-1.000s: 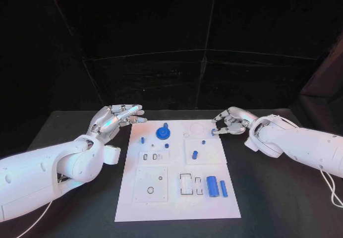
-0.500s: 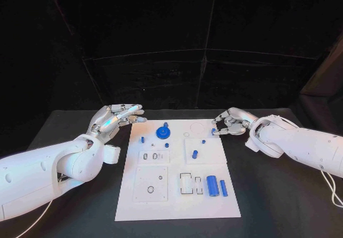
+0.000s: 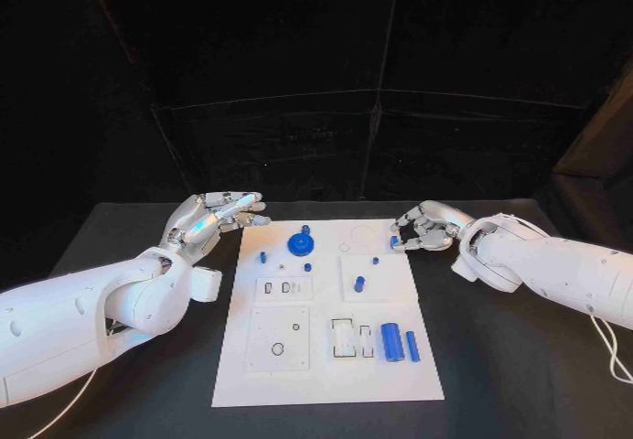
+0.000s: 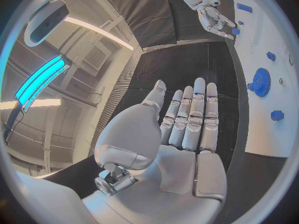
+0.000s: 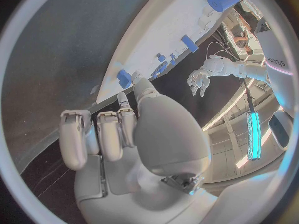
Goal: Assemble the parts on the task board
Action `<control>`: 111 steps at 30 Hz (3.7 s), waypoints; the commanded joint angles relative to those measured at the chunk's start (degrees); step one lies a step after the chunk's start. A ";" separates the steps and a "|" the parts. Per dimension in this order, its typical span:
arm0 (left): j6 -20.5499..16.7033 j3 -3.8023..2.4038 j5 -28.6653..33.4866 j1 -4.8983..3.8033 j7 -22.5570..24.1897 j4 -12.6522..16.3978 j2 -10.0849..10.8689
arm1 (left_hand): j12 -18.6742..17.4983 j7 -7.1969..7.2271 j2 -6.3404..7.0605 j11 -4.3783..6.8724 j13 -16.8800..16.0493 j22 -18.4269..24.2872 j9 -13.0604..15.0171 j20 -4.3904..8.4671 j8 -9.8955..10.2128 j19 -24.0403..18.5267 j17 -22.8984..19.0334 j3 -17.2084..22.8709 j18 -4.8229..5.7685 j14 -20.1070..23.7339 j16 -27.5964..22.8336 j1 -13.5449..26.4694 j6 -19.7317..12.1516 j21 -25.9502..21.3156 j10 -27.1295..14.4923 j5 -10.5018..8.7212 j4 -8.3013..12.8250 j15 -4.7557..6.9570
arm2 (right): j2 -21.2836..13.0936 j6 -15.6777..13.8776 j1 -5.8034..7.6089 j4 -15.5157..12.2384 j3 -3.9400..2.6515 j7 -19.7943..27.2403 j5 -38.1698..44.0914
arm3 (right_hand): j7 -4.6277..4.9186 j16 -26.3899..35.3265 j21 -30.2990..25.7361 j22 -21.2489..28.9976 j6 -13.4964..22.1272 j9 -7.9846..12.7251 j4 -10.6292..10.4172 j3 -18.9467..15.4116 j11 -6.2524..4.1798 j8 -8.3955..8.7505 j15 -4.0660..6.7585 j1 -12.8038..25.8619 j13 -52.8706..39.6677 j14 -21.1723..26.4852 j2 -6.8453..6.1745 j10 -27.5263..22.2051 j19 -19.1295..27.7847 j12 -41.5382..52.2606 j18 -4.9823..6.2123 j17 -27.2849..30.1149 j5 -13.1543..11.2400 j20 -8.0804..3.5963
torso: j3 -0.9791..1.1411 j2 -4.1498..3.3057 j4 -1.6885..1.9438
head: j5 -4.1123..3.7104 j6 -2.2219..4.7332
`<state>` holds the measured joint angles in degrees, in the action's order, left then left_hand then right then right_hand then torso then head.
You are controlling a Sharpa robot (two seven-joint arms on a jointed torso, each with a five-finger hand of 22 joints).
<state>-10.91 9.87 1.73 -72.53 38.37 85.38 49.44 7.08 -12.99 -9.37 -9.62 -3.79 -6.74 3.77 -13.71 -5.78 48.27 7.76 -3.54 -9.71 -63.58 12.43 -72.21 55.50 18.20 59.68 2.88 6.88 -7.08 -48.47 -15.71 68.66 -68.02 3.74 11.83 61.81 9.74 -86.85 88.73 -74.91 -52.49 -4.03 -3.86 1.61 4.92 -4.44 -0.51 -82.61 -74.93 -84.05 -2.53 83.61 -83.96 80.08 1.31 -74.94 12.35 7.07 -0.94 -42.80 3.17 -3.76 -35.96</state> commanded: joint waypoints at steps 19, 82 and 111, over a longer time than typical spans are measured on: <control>0.71 -0.05 -0.20 0.00 0.30 -0.12 -0.12 | -0.27 0.01 -0.39 -0.08 -0.04 0.06 0.03 -0.03 0.31 0.49 0.08 0.05 -0.91 -0.41 -0.34 0.01 0.40 -0.20 0.43 0.21 0.44 0.10 | 0.73 1.27 -0.77 0.61 -0.03 -0.86 1.91 | -0.44 0.02 -0.09 -11.82 -3.19 -0.17 2.26 2.32 -0.68 -1.33 0.36 -1.25 -6.35 -4.28 2.24 0.13 -3.49 0.45 -0.49 -7.23 -2.16 -0.44 | -0.01 0.01 0.01 | -0.05 -0.34; 0.48 -0.05 -0.18 -0.08 -0.16 -0.72 -0.57 | -0.53 -0.02 -0.50 -0.11 0.01 0.18 -0.01 -0.01 0.49 0.55 0.13 0.15 -0.88 -0.45 -0.64 -0.01 0.40 -0.29 0.45 0.20 0.62 0.08 | 12.76 -6.85 0.49 -17.45 0.11 -27.09 16.96 | -2.78 -0.07 0.28 -12.77 -9.62 -0.45 3.42 9.25 -2.73 -2.63 2.18 2.63 -7.31 -4.41 5.05 1.21 -4.23 1.28 -0.72 -7.71 -1.04 -2.20 | -1.31 1.95 0.66 | 3.05 -3.29; 0.34 -0.05 -0.18 -0.10 -0.37 -0.78 -0.82 | -0.56 0.00 -0.53 -0.10 0.00 0.21 0.00 -0.01 0.50 0.55 0.14 0.18 -0.87 -0.45 -0.72 -0.02 0.47 -0.32 0.52 0.20 0.67 0.08 | 18.02 -2.10 -2.58 -15.73 0.55 -30.19 23.30 | -2.83 0.02 0.18 -12.55 -9.77 -0.45 3.41 9.48 -2.76 -2.50 2.21 3.55 -7.20 -4.38 4.46 1.12 -4.05 1.10 -0.66 -7.55 -1.58 -2.24 | -1.04 1.78 0.45 | 3.99 -4.00</control>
<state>-10.87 9.87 1.72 -72.53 37.81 84.56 48.69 6.75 -12.99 -9.37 -9.83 -3.79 -6.58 3.77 -13.72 -5.56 48.26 7.82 -3.30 -9.72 -63.58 11.93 -72.21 55.50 18.20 59.89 2.88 7.11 -7.08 -30.50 -19.49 66.03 -83.70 4.30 -17.74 83.87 7.91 -86.85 88.73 -74.91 -60.31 -4.17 -0.50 10.73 2.44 -6.80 1.45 -79.49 -74.97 -83.95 2.03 84.04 -84.16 81.36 1.32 -74.90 10.98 5.21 -2.01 -41.01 3.65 0.22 -39.92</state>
